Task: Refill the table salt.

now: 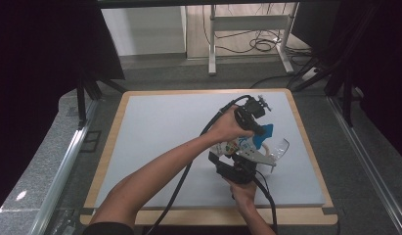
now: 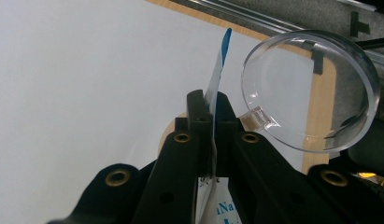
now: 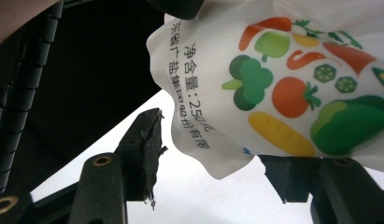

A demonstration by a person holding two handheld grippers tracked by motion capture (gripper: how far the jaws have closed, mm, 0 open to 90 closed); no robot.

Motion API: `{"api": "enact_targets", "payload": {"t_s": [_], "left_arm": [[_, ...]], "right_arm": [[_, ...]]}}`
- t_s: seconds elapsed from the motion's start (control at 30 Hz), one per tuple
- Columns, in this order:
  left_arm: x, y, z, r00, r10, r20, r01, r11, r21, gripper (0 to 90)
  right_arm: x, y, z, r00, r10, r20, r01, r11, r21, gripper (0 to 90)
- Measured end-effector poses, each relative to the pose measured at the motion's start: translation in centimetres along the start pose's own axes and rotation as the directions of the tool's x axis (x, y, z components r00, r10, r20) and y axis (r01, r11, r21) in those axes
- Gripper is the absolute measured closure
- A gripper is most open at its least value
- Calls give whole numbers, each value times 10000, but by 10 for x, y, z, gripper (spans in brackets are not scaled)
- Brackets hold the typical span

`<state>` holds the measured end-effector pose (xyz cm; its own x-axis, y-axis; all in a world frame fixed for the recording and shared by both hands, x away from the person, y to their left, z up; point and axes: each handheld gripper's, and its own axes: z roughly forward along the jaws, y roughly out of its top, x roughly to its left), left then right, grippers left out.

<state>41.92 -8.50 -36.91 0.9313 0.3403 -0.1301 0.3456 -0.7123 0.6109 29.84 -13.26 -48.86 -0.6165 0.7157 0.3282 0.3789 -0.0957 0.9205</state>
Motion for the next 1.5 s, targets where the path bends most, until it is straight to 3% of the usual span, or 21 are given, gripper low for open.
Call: {"api": "enact_targets", "payload": {"t_s": [1.5], "left_arm": [[-1, 1, 4, 10000, 80, -14, -80, 9999, 152, 900]], "right_arm": [[0, 2, -2, 9999, -102, 79, 102, 9999, -73, 431]]}}
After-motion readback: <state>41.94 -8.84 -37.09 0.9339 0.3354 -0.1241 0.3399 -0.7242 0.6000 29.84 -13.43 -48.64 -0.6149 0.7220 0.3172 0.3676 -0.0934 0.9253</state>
